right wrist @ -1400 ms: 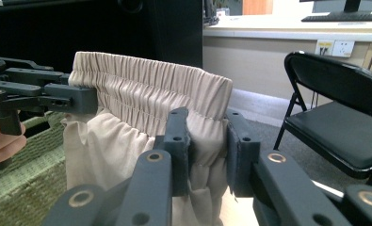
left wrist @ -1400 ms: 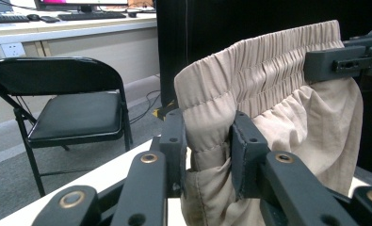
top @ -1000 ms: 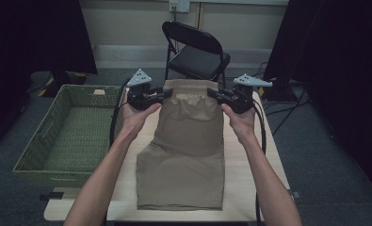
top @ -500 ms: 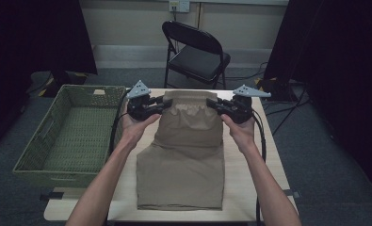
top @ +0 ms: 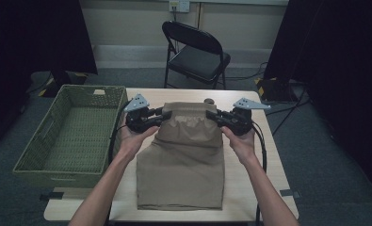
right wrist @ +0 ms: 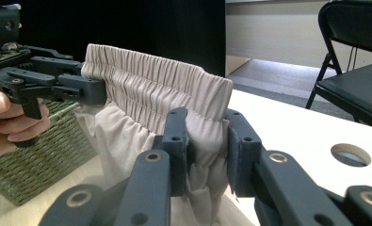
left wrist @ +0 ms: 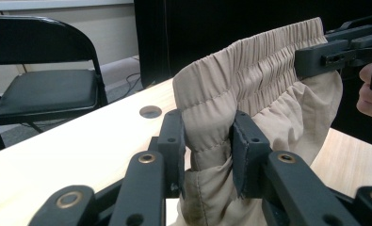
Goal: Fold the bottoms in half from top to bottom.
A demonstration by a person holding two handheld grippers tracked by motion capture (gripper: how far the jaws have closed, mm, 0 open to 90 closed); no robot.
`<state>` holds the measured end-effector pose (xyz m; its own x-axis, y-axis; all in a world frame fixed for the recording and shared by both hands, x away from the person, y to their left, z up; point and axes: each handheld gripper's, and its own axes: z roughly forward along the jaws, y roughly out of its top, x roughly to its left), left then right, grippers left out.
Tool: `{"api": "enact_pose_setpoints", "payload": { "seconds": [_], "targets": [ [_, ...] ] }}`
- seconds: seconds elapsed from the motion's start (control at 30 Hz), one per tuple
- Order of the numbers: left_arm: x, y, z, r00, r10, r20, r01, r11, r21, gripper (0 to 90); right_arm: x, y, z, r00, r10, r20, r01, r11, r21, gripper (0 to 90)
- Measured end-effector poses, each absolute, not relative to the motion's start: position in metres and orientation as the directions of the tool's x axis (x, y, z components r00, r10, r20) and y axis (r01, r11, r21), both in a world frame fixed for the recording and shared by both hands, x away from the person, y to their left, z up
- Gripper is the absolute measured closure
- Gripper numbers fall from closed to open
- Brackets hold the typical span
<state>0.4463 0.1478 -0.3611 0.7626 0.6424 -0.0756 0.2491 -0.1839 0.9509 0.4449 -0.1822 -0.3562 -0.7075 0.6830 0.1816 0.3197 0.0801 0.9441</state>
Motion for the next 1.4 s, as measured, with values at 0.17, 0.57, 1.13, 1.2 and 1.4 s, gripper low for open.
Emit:
{"api": "enact_pose_setpoints", "payload": {
  "seconds": [0.17, 0.57, 1.13, 1.2, 1.4],
  "targets": [
    [0.435, 0.148, -0.366, 0.771, 0.633, -0.072, 0.247, -0.193, 0.949, 68.6, 0.437, -0.183, -0.361, -0.715, 0.676, 0.179, 0.325, 0.094, 0.941, 72.3],
    [0.421, 0.146, -0.384, 0.783, 0.616, -0.087, 0.280, -0.224, 0.933, 68.4, 0.418, -0.186, -0.377, -0.733, 0.658, 0.174, 0.343, 0.137, 0.929, 70.5],
    [0.404, 0.143, -0.417, 0.798, 0.596, -0.096, 0.335, -0.305, 0.891, 68.3, 0.401, -0.188, -0.414, -0.741, 0.642, 0.197, 0.435, 0.236, 0.869, 69.1],
    [0.400, 0.142, -0.421, 0.798, 0.596, -0.091, 0.338, -0.318, 0.886, 68.2, 0.399, -0.187, -0.419, -0.744, 0.638, 0.197, 0.445, 0.253, 0.859, 69.6],
    [0.397, 0.145, -0.437, 0.808, 0.574, -0.132, 0.388, -0.351, 0.852, 64.4, 0.391, -0.185, -0.435, -0.754, 0.625, 0.202, 0.467, 0.294, 0.834, 70.5]
  ]
}}
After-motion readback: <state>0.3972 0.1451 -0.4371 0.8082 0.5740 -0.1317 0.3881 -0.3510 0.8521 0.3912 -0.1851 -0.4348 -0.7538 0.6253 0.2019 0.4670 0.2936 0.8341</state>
